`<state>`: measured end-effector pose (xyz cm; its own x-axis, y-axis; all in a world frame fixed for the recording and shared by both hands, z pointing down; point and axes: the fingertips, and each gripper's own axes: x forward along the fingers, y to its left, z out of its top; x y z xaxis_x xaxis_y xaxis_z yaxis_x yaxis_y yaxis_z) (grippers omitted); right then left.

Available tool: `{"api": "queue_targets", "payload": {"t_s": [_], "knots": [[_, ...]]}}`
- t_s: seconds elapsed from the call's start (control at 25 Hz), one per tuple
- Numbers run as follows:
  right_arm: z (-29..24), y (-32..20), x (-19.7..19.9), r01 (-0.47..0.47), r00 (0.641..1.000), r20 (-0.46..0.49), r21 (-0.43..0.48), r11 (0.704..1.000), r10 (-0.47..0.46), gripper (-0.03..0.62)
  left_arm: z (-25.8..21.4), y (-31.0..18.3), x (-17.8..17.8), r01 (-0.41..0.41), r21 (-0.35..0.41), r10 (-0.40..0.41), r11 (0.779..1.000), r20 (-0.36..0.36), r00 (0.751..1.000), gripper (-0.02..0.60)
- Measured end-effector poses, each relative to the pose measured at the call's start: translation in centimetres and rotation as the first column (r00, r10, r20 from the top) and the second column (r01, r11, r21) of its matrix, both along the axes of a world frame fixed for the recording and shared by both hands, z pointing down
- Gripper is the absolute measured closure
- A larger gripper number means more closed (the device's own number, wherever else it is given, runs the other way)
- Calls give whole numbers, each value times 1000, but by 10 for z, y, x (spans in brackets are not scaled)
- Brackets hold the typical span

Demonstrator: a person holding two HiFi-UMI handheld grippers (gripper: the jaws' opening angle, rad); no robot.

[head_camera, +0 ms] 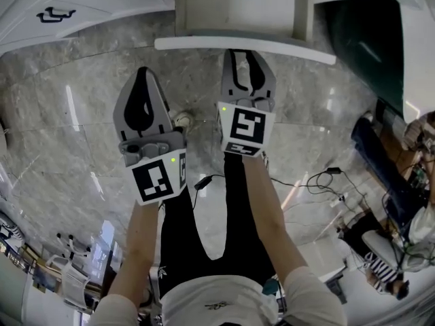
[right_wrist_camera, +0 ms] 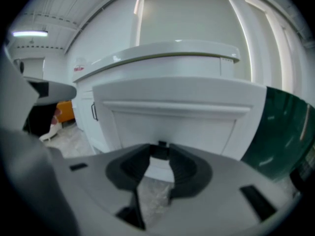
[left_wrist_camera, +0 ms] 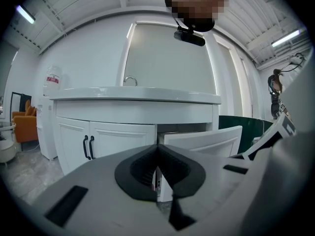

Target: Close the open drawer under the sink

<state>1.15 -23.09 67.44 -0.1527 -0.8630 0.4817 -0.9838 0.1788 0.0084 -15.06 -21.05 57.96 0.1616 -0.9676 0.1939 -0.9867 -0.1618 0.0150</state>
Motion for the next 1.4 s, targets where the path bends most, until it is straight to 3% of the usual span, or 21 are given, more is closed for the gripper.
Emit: {"api": "queue_targets", "payload": {"t_s": [0.4, 0.56, 1.08, 1.4], "knots": [[-9, -16, -4, 7, 1000, -17, 23, 1000, -7, 453, 12, -9, -10, 6, -24, -5, 1000, 25, 1000, 561], [-9, -23, -5, 9, 1000, -18, 20, 1000, -9, 453, 15, -14, -20, 45, -20, -44, 999, 34, 998, 561], [-8, -116, -1, 9, 999, -51, 41, 999, -7, 453, 20, -33, -20, 40, -21, -39, 999, 34, 999, 561], [-5, -128, 3, 17, 998, -68, 59, 998, -13, 453, 30, -36, -24, 45, -22, -44, 999, 40, 998, 561]]}}
